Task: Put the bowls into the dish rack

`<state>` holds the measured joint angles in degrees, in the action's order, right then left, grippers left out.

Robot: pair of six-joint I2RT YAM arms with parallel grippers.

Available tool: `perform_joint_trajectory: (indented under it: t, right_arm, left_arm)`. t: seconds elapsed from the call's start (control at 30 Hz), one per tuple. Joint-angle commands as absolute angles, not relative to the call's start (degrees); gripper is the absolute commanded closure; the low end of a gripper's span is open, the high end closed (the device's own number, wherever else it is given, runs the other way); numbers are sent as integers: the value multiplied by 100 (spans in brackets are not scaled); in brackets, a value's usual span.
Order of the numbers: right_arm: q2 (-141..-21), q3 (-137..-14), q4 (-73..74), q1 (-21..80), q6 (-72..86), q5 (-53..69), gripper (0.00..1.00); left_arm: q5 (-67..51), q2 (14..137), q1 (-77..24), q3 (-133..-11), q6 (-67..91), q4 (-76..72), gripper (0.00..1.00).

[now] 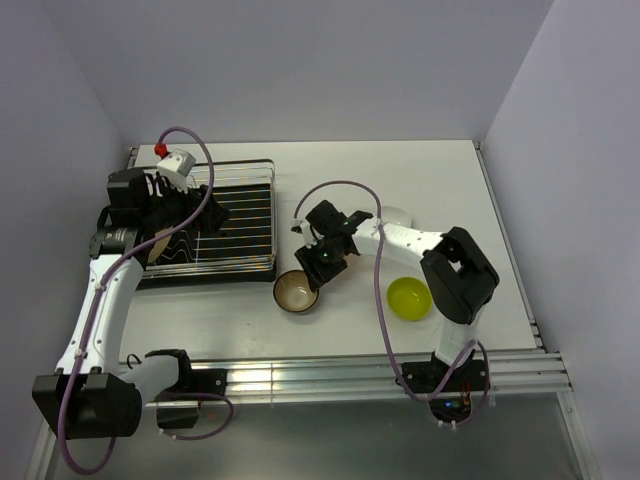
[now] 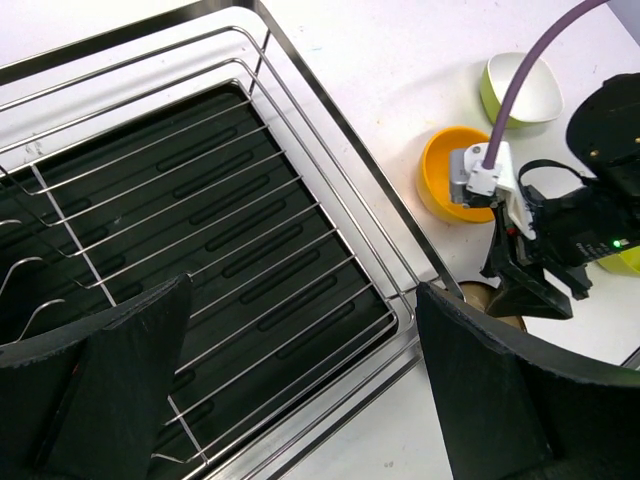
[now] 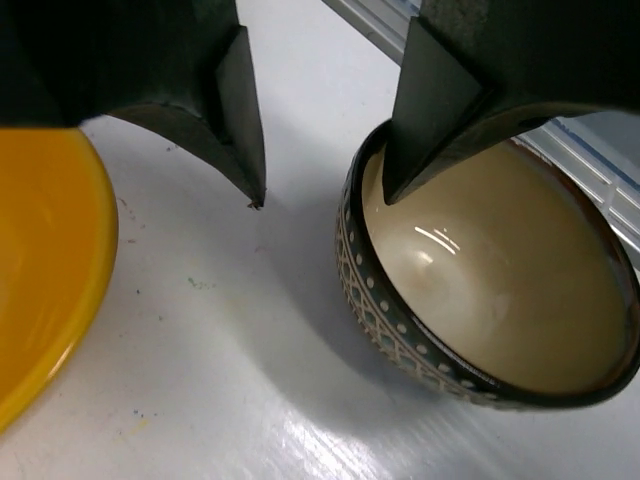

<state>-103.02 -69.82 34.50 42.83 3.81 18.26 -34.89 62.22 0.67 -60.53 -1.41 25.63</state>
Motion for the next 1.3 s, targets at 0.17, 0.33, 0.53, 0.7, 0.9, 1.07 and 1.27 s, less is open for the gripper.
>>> perform_joint_trajectory:
  t: [0.17, 0.33, 0.53, 0.7, 0.9, 1.07, 1.27]
  right_arm:
    - [-10564, -7128, 2927, 4280, 677, 1846, 60]
    - [-10320, -7075, 2927, 4280, 659, 1820, 85]
    - [-9546, -6689, 2883, 4254, 414, 2073, 100]
    - [-8377, -6565, 2891, 3719, 63, 2320, 100]
    - [-8034, -7724, 3007, 2954, -797, 2015, 100]
    - [-8068, -8384, 2795, 2733, -1081, 1723, 100]
    - [-8279, -8999, 2962, 2733, -862, 1749, 100]
  left_arm:
    - [-3656, 6029, 53, -5959, -167, 2311, 1]
    - [-3709, 6021, 53, -6064, -202, 2478, 1]
    - [-3911, 5731, 53, -5784, -106, 2488, 1]
    - [-4683, 5906, 53, -6160, -53, 2864, 0]
    - [-5386, 6398, -131, -6880, 237, 3269, 1]
    - [-5907, 6381, -430, -6716, 1448, 1912, 0]
    - [-5336, 6670, -931, -6846, 2425, 1240, 1]
